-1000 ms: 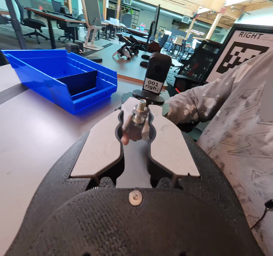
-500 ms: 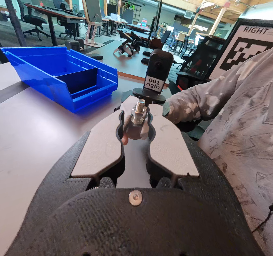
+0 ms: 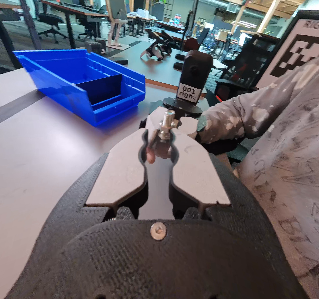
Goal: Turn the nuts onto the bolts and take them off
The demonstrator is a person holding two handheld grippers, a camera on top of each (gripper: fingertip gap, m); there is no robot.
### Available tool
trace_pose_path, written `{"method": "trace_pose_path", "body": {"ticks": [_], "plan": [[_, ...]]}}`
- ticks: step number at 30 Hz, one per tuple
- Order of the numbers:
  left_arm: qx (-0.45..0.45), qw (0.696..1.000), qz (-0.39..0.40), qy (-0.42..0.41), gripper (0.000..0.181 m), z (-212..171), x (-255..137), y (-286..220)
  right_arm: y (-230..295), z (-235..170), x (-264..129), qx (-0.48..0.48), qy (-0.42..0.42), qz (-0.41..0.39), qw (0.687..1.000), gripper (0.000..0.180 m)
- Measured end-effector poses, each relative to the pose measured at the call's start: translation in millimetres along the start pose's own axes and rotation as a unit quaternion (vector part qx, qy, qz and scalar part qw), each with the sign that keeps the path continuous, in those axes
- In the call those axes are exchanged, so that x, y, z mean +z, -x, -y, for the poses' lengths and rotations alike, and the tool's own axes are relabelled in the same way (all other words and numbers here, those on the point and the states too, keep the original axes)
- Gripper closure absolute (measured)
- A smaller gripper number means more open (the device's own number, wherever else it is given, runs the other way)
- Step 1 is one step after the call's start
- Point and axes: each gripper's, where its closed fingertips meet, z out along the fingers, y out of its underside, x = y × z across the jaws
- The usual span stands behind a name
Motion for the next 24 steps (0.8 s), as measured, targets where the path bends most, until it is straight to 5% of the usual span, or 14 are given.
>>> {"method": "trace_pose_path", "body": {"ticks": [1, 10, 15, 24], "plan": [[-0.007, 0.999, 0.047, 0.001, 0.177, 0.3, -3.9, 15.5, 1.5, 3.3, -1.5, 0.002, -0.009, 0.01, 1.0, 0.161], [0.0, 1.0, -0.02, -0.004, 0.15, 1.2, 0.9, -7.7, 0.9, -1.1, 1.2, 0.0, 0.006, 0.002, 1.0, 0.161], [0.02, 0.994, 0.108, 0.028, 0.179, -9.1, -10.9, 36.9, -3.3, 5.5, -2.5, 0.009, -0.009, 0.002, 1.0, 0.161], [-0.014, 1.0, -0.023, -0.001, 0.152, -2.8, -0.7, -3.2, -5.2, -4.3, 0.3, 0.006, 0.016, -0.007, 1.0, 0.161]]}}
